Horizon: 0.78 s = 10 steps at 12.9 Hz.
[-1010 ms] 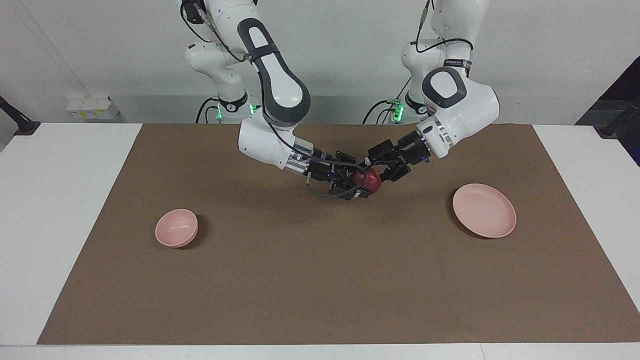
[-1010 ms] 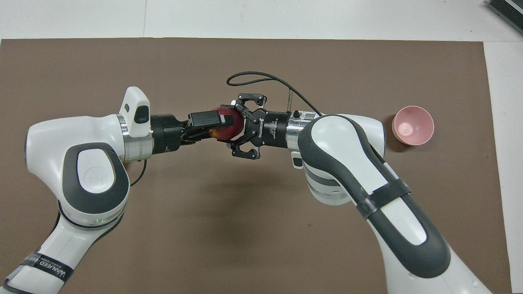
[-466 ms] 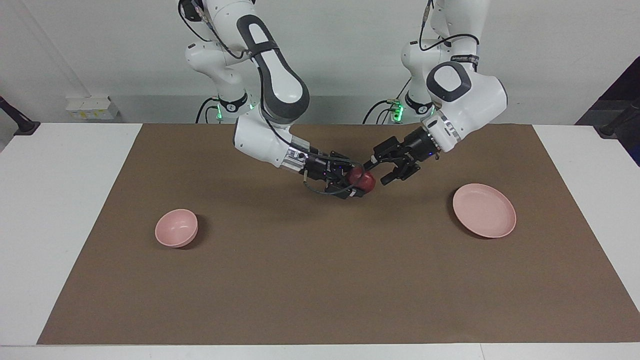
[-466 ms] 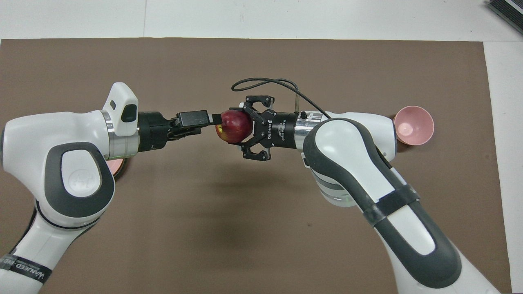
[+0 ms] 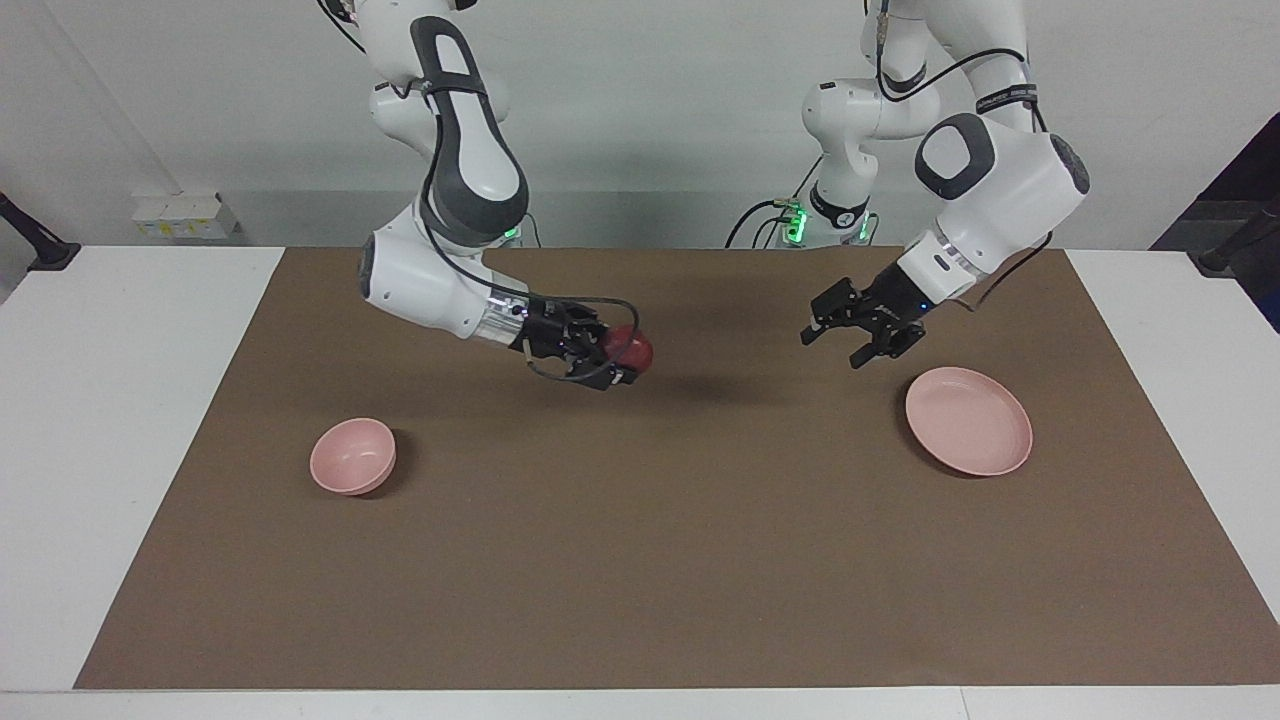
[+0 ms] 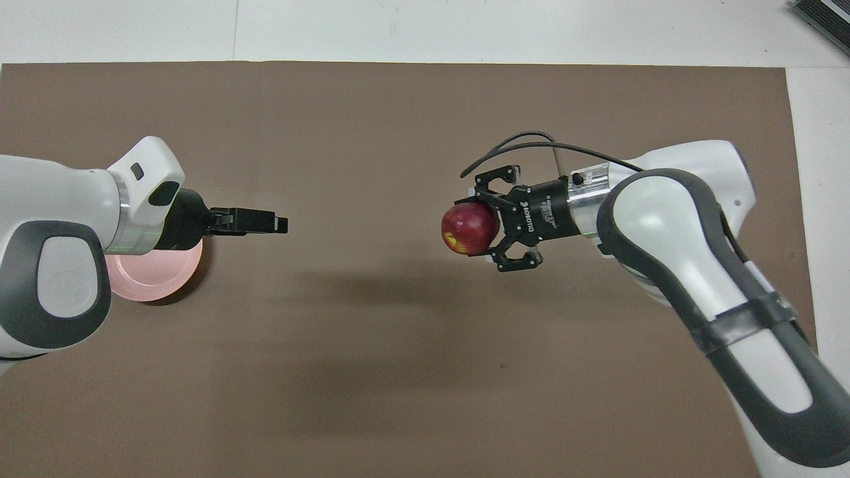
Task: Move apple from plate to bowl
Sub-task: 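Carry the apple with the right gripper while the left gripper withdraws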
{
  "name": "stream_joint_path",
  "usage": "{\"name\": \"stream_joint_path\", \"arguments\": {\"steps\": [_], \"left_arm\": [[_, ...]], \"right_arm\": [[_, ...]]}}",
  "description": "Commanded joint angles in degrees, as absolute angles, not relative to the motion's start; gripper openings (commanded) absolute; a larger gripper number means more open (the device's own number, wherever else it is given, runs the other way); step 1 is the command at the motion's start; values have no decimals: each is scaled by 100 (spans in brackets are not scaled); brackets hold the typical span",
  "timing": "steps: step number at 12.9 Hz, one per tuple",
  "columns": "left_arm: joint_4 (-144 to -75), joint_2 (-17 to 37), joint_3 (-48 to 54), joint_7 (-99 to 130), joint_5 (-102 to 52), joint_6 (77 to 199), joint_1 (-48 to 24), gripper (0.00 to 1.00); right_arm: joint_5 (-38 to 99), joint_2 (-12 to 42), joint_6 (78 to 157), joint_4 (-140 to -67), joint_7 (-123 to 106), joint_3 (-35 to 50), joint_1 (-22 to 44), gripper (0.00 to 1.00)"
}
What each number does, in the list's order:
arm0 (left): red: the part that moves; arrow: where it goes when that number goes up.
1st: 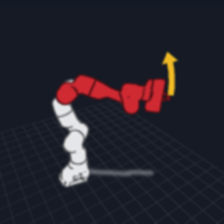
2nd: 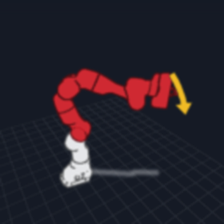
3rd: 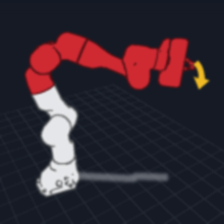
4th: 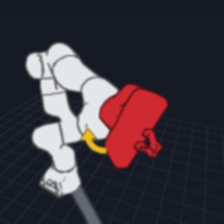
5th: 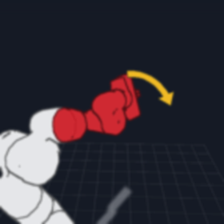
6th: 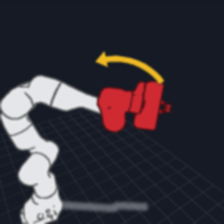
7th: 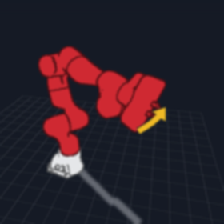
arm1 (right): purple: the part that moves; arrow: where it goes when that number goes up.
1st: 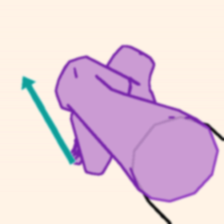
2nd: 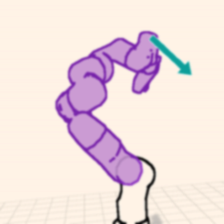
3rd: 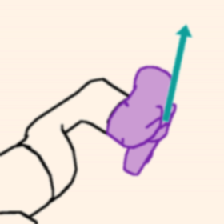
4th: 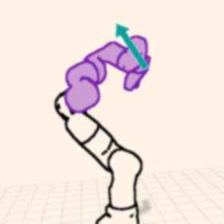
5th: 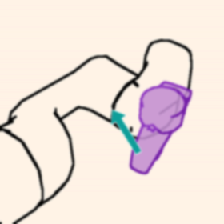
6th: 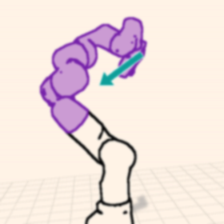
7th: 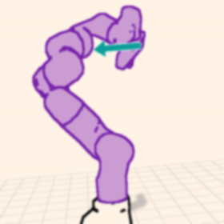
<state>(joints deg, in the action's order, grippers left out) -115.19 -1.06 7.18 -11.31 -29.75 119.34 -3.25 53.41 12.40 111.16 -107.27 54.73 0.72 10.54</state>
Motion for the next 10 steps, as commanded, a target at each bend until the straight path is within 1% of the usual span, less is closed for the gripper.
{"name": "stream_joint_path", "arguments": {"steps": [1, 3, 6, 9, 10], "left_arm": [[-11400, -158, 449, -1081, -1972, 11760, -378, 100], [-10919, -141, 256, -1107, -1182, 11411, -413, 100], [-9865, -79, 18, -1125, -512, 10252, -457, 100], [-8828, -62, -140, -1160, -264, 9083, -536, 100], [-8589, -53, -193, -1160, -272, 8722, -545, 100]], "right_arm": [[3995, 1107, 10610, -10775, 5188, 114, 590, 0], [3290, 1116, 10433, -10775, 4617, 105, 353, 0], [2333, 1142, 10476, -10767, 3853, 88, 167, 0], [1470, 1187, 10450, -10574, 2931, 97, -323, 0], [1346, 1213, 10502, -10538, 2561, 88, -447, 0]]}}
